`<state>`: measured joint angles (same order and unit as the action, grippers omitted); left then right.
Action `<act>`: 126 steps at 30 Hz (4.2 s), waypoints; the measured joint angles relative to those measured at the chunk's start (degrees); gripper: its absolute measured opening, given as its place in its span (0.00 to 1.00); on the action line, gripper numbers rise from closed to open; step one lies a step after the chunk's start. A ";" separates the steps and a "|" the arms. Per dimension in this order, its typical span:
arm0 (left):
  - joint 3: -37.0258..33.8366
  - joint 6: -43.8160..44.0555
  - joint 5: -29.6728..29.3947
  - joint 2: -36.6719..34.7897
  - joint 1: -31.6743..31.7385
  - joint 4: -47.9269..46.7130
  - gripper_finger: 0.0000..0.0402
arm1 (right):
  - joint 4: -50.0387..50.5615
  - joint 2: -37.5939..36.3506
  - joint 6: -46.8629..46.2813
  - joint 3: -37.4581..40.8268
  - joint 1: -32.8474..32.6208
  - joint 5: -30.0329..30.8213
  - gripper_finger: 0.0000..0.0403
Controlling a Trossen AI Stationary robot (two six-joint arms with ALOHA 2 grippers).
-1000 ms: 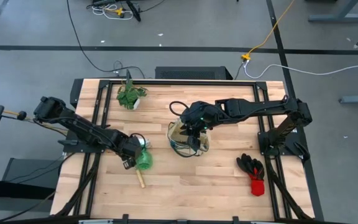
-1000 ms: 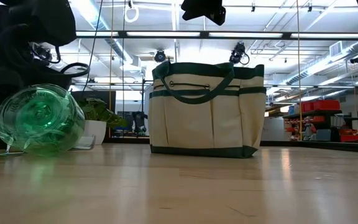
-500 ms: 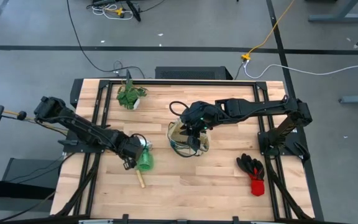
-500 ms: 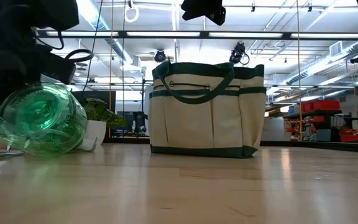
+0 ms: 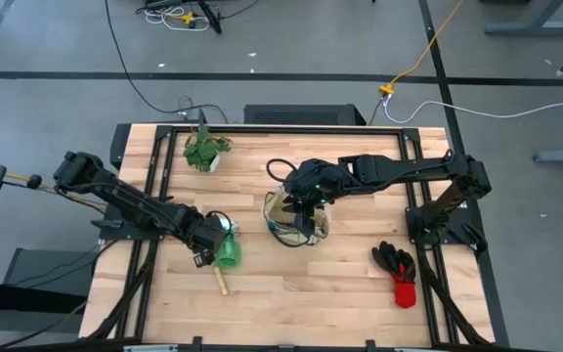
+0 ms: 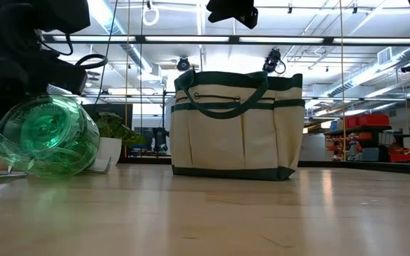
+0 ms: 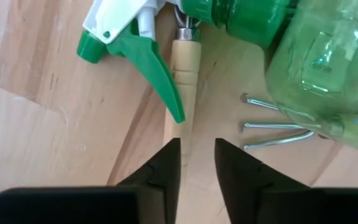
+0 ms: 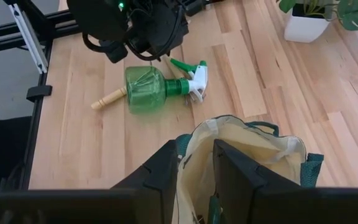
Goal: Pick & Place Garden tools in Gardening bag
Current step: Put the top brown hand rake into the white gardening bag
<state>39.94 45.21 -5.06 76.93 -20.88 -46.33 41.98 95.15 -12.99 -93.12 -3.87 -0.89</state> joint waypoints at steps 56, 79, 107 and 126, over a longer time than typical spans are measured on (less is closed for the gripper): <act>11.14 1.95 -9.24 8.94 -5.51 -13.90 0.18 | -2.10 0.02 0.02 0.00 -1.15 0.00 0.25; 28.43 3.76 -20.49 8.81 -9.01 -34.39 0.18 | -2.10 0.02 0.22 0.02 -2.26 0.00 0.25; 46.29 -4.46 -47.84 8.76 -8.98 -33.39 0.18 | -5.65 0.02 0.52 0.03 -2.26 0.04 0.25; 52.71 -12.82 -59.76 8.76 -8.98 -26.27 0.18 | -24.64 0.02 9.71 0.04 -2.24 6.45 0.25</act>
<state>92.65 32.39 -64.82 85.69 -29.87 -72.59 17.34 95.18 -3.28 -93.08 -6.11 5.57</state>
